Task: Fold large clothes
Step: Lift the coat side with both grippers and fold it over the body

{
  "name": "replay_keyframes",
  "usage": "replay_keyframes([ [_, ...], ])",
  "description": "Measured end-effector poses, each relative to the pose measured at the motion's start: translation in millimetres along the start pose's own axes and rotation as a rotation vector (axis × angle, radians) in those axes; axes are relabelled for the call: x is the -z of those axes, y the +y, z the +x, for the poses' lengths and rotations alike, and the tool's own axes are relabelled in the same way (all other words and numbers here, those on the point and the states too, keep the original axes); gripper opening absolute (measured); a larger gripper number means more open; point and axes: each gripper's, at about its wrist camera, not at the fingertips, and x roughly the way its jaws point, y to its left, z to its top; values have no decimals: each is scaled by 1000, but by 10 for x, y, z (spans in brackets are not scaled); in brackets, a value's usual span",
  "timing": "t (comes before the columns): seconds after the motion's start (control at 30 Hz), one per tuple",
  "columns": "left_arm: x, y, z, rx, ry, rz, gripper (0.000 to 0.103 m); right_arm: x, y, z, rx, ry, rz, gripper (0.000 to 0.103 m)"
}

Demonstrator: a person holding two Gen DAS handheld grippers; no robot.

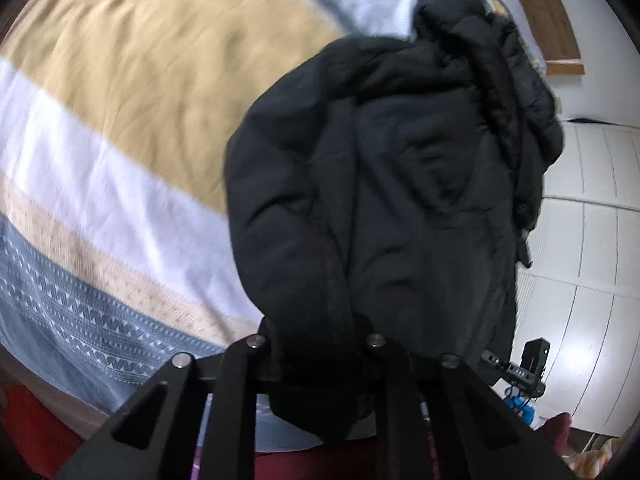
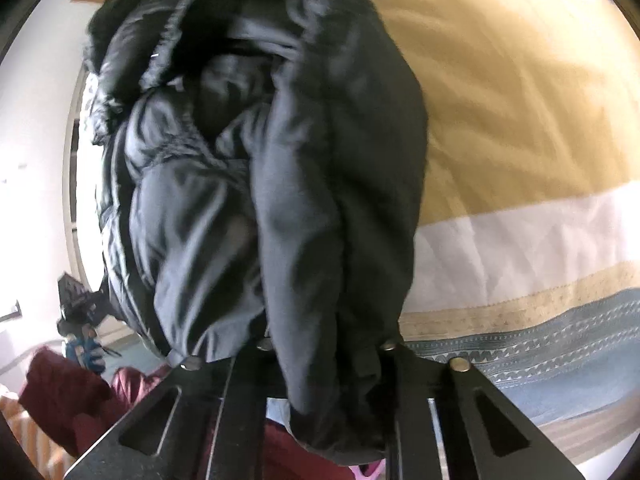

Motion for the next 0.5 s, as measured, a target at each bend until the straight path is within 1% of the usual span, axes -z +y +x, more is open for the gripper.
replay_keyframes([
  [0.03, -44, -47, -56, 15, -21, -3, 13, 2, 42, -77, -6, -15, -9, 10],
  [0.13, -255, -251, -294, 70, -101, 2, 12, -130, 147, -369, -34, -102, -33, 10],
  [0.2, -431, -425, -410, 83, -140, 24, 12, -253, 230, -573, -41, -161, -51, 10],
  [0.27, -591, -550, -475, 95, -173, 29, 12, -452, 334, -776, -37, -229, -75, 9],
  [0.37, -973, -696, -521, 108, -234, -12, 12, -756, 424, -1033, -30, -322, -82, 9],
  [0.47, -1316, -822, -579, 135, -277, -34, 12, -1051, 600, -1268, -9, -387, -105, 9],
  [0.5, -1456, -953, -608, 153, -301, -27, 12, -1138, 623, -1343, -7, -404, -113, 9],
])
